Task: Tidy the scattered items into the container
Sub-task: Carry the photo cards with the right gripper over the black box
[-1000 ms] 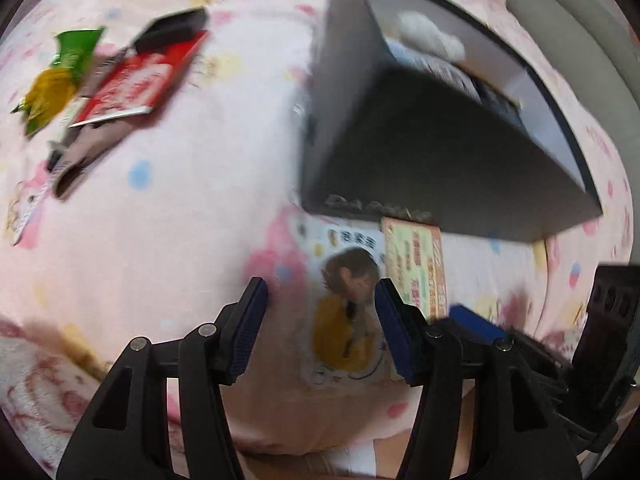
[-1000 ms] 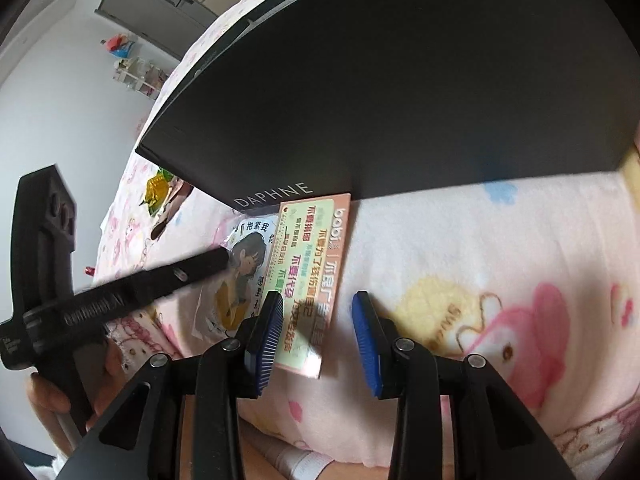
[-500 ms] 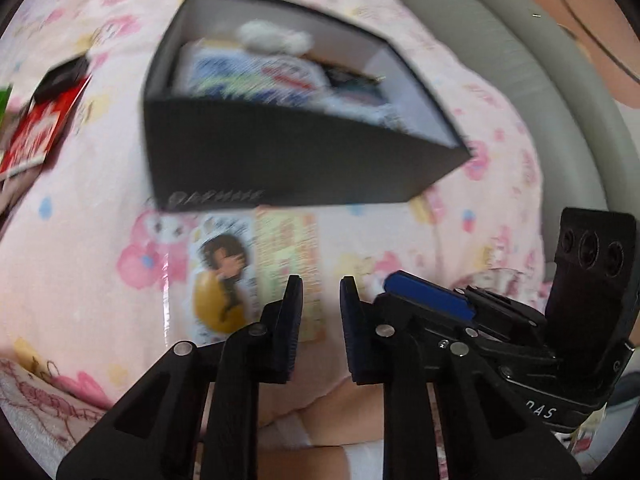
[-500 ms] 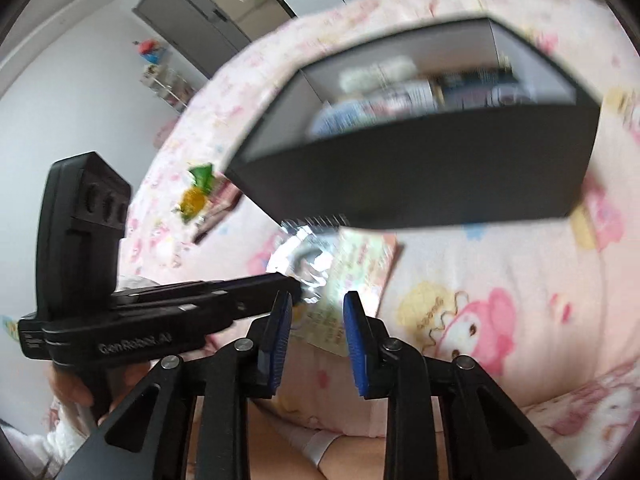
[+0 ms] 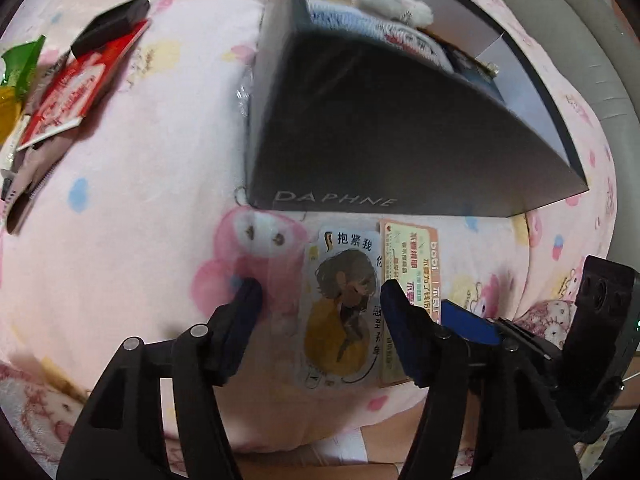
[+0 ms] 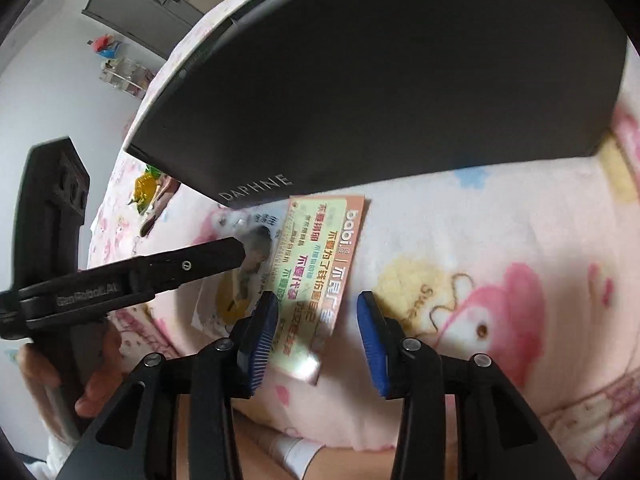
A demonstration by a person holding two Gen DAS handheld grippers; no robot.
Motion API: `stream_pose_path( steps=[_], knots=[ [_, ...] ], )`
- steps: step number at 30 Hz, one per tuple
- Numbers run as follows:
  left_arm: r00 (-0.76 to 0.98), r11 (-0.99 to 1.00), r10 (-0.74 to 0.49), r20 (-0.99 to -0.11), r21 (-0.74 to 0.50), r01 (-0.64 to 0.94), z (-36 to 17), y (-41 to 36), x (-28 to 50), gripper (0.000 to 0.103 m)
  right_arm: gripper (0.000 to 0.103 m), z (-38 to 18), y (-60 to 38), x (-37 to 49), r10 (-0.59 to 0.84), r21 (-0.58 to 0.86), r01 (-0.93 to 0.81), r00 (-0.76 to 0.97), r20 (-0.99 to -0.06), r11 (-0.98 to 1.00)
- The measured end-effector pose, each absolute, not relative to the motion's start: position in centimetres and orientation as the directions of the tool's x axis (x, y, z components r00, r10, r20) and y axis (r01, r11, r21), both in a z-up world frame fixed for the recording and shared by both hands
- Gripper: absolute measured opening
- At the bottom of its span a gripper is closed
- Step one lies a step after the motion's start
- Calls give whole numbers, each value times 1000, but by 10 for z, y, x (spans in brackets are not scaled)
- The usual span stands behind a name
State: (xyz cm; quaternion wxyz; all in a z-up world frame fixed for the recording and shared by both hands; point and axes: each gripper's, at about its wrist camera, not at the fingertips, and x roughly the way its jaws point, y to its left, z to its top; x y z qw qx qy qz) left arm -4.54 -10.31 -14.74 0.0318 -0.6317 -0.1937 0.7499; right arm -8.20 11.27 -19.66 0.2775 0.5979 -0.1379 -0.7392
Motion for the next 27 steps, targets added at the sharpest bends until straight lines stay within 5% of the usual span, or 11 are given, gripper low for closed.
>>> stream_pose_path(
  steps=[1, 2, 3, 4, 13, 27],
  knots=[
    [-198, -927, 287, -937, -324, 191, -148, -103, -43, 61, 36, -197, 112, -82, -593, 551, 253, -132, -795, -795],
    [-204, -929, 286, -936, -323, 182, -146, -102, -41, 52, 29, -195, 112, -81, -600, 557, 256, -135, -788, -790],
    [-223, -924, 303, -927, -343, 168, -141, -103, -38, 33, 26, -193, 113, -79, -596, 551, 261, -144, -790, -793],
    [-234, -916, 333, -913, -373, 150, -136, -103, -34, 30, 24, -187, 114, -77, -586, 535, 271, -163, -794, -800],
    [-359, -831, 535, -765, -553, -60, -50, -87, -12, 25, 24, -79, 141, -58, -637, 506, 403, -332, -696, -763],
    [-440, -890, 428, -790, -453, -53, -19, -88, -137, 24, 23, -47, 103, -159, -649, 482, 476, -291, -702, -735]
  ],
)
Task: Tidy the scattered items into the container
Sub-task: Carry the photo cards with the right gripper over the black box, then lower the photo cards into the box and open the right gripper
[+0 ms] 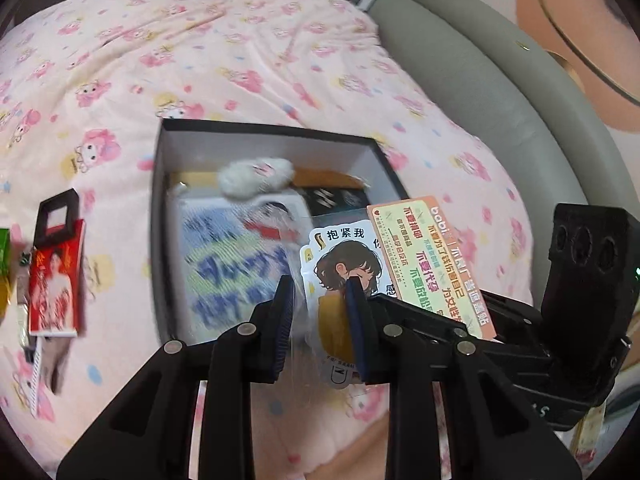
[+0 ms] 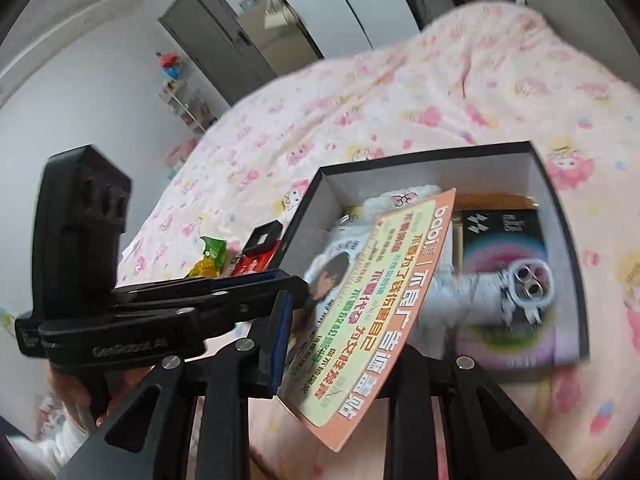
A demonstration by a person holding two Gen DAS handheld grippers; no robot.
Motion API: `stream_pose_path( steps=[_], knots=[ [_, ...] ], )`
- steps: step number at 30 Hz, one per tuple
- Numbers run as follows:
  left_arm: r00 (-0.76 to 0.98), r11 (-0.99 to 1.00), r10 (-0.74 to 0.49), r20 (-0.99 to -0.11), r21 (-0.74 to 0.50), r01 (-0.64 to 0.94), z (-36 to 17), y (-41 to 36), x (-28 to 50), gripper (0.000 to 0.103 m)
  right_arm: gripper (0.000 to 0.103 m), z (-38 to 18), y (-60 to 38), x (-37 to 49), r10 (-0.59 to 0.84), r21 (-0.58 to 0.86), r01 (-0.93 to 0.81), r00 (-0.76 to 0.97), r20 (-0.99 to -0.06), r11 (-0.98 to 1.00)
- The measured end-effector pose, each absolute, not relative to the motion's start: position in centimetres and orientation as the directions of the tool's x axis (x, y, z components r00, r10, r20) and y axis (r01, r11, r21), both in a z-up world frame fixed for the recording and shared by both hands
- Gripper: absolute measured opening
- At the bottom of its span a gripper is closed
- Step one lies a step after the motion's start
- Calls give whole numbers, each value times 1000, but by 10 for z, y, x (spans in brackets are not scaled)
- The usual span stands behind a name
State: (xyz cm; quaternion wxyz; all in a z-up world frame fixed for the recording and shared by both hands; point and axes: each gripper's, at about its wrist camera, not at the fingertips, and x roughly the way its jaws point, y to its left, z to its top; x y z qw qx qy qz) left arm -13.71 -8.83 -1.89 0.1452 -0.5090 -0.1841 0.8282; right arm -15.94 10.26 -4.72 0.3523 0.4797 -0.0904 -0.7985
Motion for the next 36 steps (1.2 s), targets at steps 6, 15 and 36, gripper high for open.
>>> stream_pose_path(
  steps=[6, 15, 36],
  knots=[
    [-380, -909, 384, -841, -417, 5, -56, -103, -159, 24, 24, -92, 79, -198, -501, 394, 449, -146, -853, -802],
    [-395, -921, 362, -844, -389, -13, -75, -108, -155, 24, 40, -79, 99, -186, -354, 214, 464, -241, -904, -860],
    [-334, -943, 301, -893, -332, 37, -98, -105, -247, 37, 29, -116, 56, -228, -405, 279, 541, -126, -906, -793]
  ],
)
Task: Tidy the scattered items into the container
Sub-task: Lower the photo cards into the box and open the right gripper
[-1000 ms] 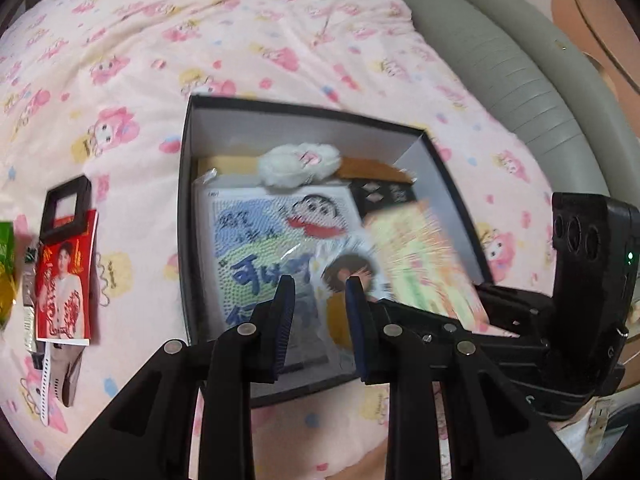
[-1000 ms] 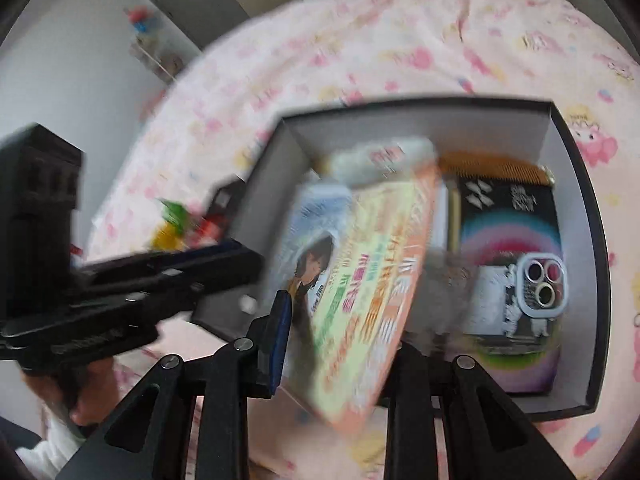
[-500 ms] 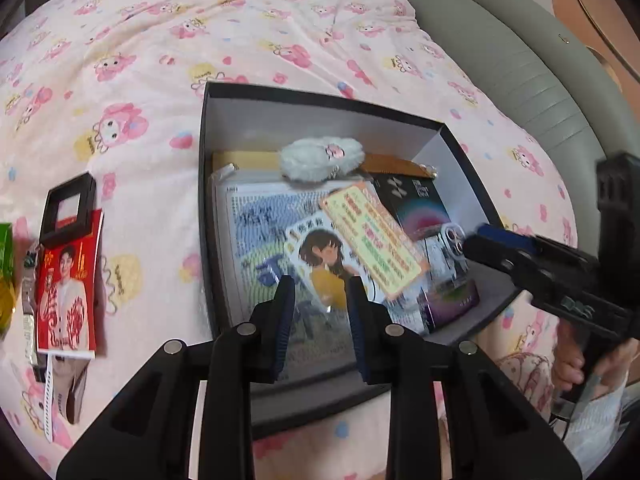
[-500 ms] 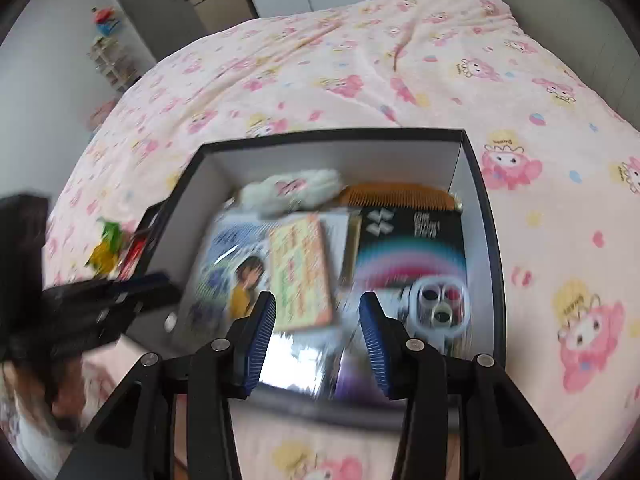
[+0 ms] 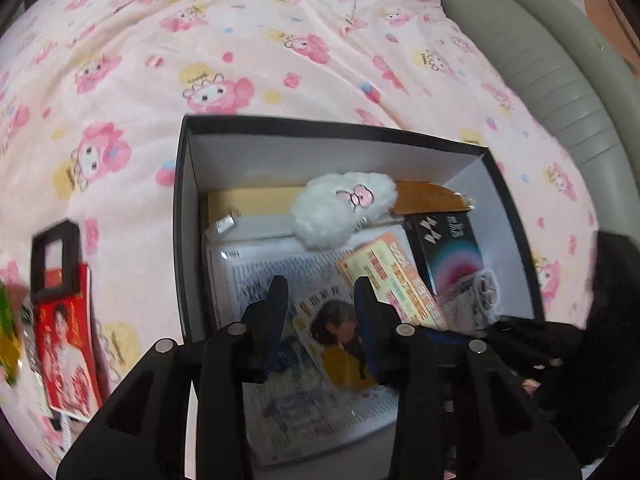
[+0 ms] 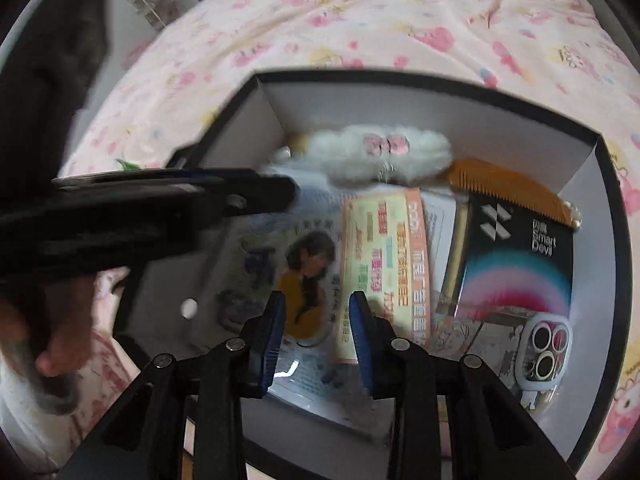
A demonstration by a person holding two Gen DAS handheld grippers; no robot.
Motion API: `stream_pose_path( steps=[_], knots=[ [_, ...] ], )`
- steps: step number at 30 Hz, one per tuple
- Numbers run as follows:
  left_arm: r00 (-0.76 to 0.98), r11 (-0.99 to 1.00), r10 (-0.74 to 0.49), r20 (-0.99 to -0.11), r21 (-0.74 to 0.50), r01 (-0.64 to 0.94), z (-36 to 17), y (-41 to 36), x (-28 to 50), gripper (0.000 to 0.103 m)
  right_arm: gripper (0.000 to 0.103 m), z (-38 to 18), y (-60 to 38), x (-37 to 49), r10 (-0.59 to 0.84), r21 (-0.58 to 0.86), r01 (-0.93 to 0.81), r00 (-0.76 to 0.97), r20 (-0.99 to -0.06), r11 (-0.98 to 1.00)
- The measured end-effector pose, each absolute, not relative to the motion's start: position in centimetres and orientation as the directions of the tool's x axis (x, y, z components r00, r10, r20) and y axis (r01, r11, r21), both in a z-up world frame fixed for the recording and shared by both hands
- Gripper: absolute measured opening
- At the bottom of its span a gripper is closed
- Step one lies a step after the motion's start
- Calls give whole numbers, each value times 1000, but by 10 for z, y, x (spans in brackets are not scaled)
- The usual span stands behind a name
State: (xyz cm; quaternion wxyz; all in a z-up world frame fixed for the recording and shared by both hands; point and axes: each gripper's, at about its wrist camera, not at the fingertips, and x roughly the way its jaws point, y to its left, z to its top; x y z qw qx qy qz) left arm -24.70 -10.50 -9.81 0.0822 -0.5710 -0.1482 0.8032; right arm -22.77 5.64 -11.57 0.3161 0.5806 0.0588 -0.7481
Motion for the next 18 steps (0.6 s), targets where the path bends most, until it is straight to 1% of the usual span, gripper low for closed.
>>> stream_pose_path(
  steps=[1, 3, 5, 8, 10, 11, 13, 14, 15, 17, 18],
  knots=[
    [-335, -945, 294, -895, -324, 37, -98, -104, -250, 37, 29, -112, 61, -233, -384, 248, 515, -177, -906, -821],
    [-340, -948, 285, -896, -316, 36, -99, -102, -252, 39, 29, -112, 68, -245, -297, 154, 452, -265, -917, -879],
    [-348, -951, 280, -895, -307, 23, -100, -102, -251, 39, 29, -122, 70, -257, -233, 105, 413, -272, -934, -904],
    [-369, -954, 281, -886, -301, -2, -100, -101, -247, 39, 29, -138, 69, -261, -254, 160, 420, -179, -950, -893],
    [-379, -958, 275, -884, -287, -25, -99, -99, -246, 39, 29, -135, 65, -253, -290, 192, 450, -159, -944, -872],
    [-381, -958, 276, -882, -285, -33, -99, -98, -246, 42, 29, -133, 64, -249, -309, 210, 463, -148, -940, -861],
    [-382, -954, 288, -878, -296, -38, -99, -95, -247, 48, 29, -129, 59, -237, -379, 296, 502, -69, -923, -813],
    [-377, -951, 298, -877, -305, -42, -99, -93, -248, 55, 29, -128, 58, -232, -396, 319, 513, -44, -917, -797],
    [-379, -952, 299, -876, -303, -50, -97, -89, -248, 55, 29, -127, 57, -228, -405, 333, 523, -25, -914, -785],
    [-376, -945, 324, -868, -312, -94, -96, -80, -249, 54, 29, -124, 57, -222, -393, 317, 541, -28, -919, -779],
    [-368, -944, 329, -870, -310, -111, -97, -75, -252, 54, 29, -121, 59, -222, -363, 271, 541, -69, -929, -796]
  ],
)
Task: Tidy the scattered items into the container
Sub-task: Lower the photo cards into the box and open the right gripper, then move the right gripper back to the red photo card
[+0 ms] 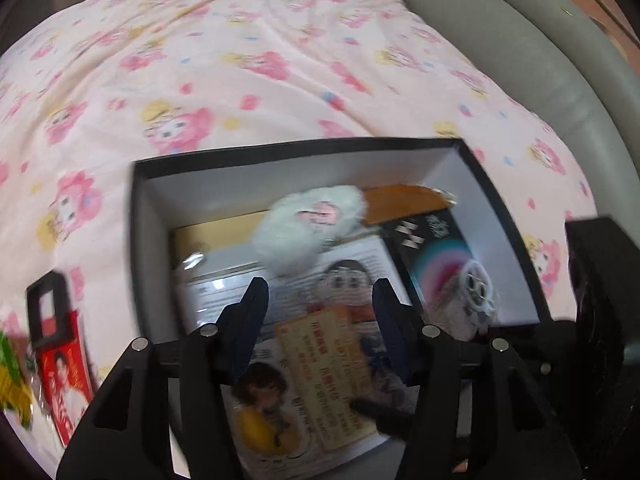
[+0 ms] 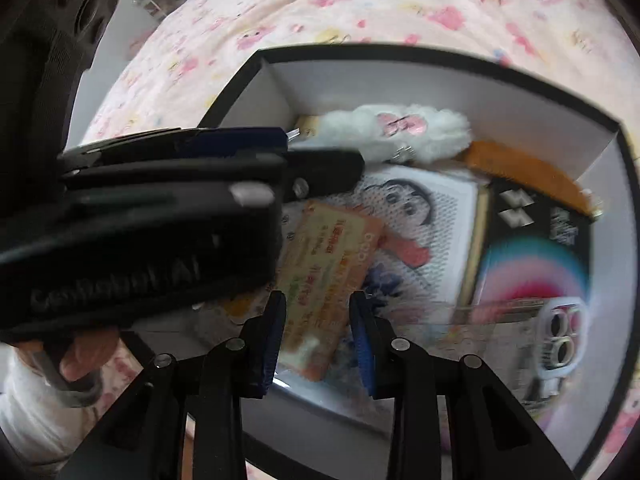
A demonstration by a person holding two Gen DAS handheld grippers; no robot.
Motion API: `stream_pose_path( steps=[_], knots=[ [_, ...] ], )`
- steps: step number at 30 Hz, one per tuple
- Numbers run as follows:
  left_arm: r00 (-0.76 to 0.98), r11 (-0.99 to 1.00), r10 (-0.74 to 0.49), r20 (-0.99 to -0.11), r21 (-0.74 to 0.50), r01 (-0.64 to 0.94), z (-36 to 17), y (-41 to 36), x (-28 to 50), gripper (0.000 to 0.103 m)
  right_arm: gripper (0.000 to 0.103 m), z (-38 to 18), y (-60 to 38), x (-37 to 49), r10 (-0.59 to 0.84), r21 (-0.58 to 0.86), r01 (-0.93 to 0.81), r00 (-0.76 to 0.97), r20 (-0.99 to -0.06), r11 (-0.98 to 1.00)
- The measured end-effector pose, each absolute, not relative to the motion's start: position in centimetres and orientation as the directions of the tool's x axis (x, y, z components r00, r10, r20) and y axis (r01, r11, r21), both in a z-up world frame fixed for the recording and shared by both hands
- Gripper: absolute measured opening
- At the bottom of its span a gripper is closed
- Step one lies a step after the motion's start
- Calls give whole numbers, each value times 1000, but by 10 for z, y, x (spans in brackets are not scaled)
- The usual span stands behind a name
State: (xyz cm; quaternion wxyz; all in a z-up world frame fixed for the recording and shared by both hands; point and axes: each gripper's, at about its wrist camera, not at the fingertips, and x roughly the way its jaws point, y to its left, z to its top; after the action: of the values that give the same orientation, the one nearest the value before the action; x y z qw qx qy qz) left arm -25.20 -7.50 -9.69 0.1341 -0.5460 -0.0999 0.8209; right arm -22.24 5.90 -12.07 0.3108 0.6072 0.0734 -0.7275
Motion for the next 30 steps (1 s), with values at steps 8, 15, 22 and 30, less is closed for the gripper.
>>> stream_pose_path(
  steps=[8, 15, 22, 30],
  knots=[
    [-243, -972, 237, -941, -230, -57, -130, -63, -264, 43, 29, -101, 97, -215, -272, 133, 429, -279, -921, -893],
    [-150, -926, 377, -914, -374, -51, -134, -61, -248, 43, 29, -101, 105, -210, -246, 110, 405, -303, -921, -908],
    [-409, -963, 269, -872, -258, -82, -67, -66, -192, 52, 30, -73, 111, -177, -279, 128, 362, -402, -872, -923],
    [-545, -936, 335, -769, -337, -101, -31, -74, -116, 56, 40, -38, 109, -121, -297, 126, 342, -510, -807, -931]
  ],
)
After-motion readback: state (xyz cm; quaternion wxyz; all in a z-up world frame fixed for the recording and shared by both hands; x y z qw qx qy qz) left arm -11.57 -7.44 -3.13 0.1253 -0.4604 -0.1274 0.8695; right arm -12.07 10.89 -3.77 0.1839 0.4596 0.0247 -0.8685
